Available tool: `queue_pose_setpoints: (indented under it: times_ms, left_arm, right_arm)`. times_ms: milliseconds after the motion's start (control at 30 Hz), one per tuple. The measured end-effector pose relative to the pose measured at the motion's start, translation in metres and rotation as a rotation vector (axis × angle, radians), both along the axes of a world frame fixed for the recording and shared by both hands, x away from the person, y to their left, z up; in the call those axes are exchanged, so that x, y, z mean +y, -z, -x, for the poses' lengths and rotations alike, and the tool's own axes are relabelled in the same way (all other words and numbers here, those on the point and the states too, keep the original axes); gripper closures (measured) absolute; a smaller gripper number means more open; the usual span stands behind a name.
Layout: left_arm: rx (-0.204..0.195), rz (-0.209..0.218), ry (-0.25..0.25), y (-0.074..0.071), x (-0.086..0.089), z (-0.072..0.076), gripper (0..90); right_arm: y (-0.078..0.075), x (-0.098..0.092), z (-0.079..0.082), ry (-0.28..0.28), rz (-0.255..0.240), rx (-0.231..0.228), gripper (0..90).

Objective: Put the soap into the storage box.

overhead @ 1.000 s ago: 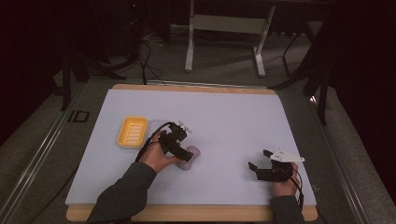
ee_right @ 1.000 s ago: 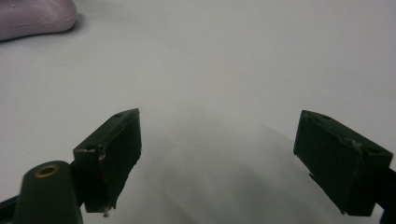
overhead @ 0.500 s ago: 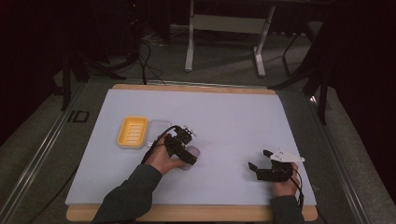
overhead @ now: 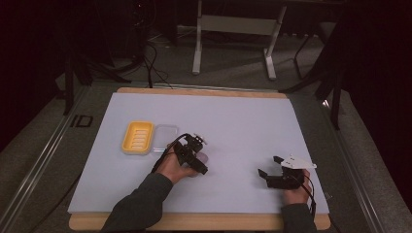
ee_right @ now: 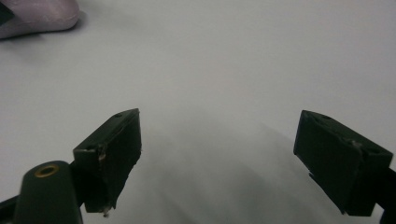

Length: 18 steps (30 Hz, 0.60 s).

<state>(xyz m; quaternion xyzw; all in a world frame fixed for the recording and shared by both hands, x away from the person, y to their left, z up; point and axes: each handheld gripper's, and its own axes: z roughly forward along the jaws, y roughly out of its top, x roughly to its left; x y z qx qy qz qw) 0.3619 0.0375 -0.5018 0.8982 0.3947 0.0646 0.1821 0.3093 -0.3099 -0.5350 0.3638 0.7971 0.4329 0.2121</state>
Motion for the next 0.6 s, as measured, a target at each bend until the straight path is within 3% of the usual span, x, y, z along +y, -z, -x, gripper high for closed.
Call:
queue_pose_setpoints:
  times_ms: [200, 367, 600]
  left_arm:
    - [0.031, 0.018, -0.005, 0.0065, -0.0002, -0.0007, 16.0]
    - [0.029, 0.023, -0.003, 0.0056, 0.0024, -0.0009, 27.8]
    - [0.052, 0.021, 0.04, 0.002, 0.0062, -0.0046, 44.2]
  right_arm:
    - [-0.0001, -0.0001, 0.0001, -0.001, -0.001, 0.0, 14.7]
    - [-0.0001, -0.0002, 0.0002, -0.001, -0.002, 0.0, 14.7]
    - [-0.0001, -0.0001, 0.0002, -0.004, -0.001, 0.0, 14.7]
